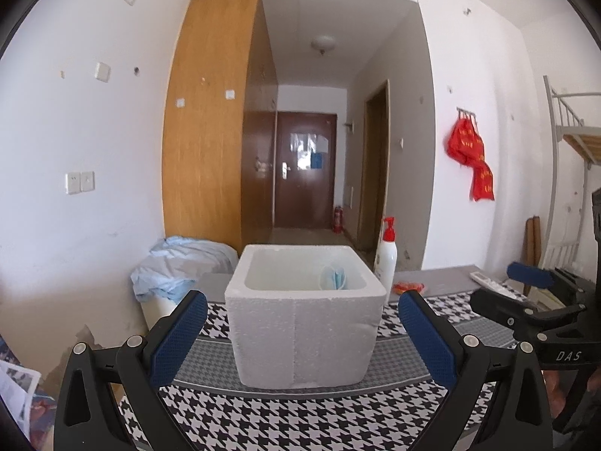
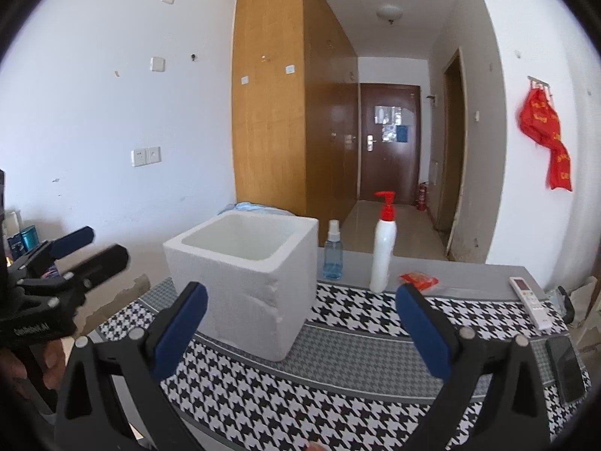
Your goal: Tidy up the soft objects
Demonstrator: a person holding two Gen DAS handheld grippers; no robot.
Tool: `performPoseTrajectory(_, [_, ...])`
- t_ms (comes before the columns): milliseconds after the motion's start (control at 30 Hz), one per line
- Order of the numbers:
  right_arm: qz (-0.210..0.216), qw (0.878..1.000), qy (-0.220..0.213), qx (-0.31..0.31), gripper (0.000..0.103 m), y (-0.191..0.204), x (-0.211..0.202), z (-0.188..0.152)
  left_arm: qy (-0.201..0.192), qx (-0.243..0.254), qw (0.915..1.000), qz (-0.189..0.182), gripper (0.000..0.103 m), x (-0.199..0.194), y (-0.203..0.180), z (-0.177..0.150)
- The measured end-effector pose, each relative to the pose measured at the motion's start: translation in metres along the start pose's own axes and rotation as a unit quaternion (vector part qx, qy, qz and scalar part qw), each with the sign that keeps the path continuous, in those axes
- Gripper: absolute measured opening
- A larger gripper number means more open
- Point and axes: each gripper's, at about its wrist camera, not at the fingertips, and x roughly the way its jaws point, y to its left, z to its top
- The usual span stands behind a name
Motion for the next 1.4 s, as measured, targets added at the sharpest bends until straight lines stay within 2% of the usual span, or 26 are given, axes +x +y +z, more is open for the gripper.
performPoseTrajectory(267, [-0.017, 1.0, -0.015, 0.004, 0.102, -0.008, -0.01, -0.019, 0.007, -0.004, 0.9999, -0.014, 0.102, -0.005, -0.01, -0.018])
performPoseTrajectory(633, [-0.029, 1.0, 0.002, 0.007, 0.102, -0.015, -0.012, -0.038, 0.012, -0.006, 0.9999, 0.006, 0.102, -0.003, -0.014, -0.031])
performPoseTrajectory(1400, [-0.029, 0.999, 0.001, 0.013, 0.102, -0.019, -0.016, -0.04, 0.016, 0.009, 0.9998, 0.002, 0.102, -0.004, -0.02, -0.032])
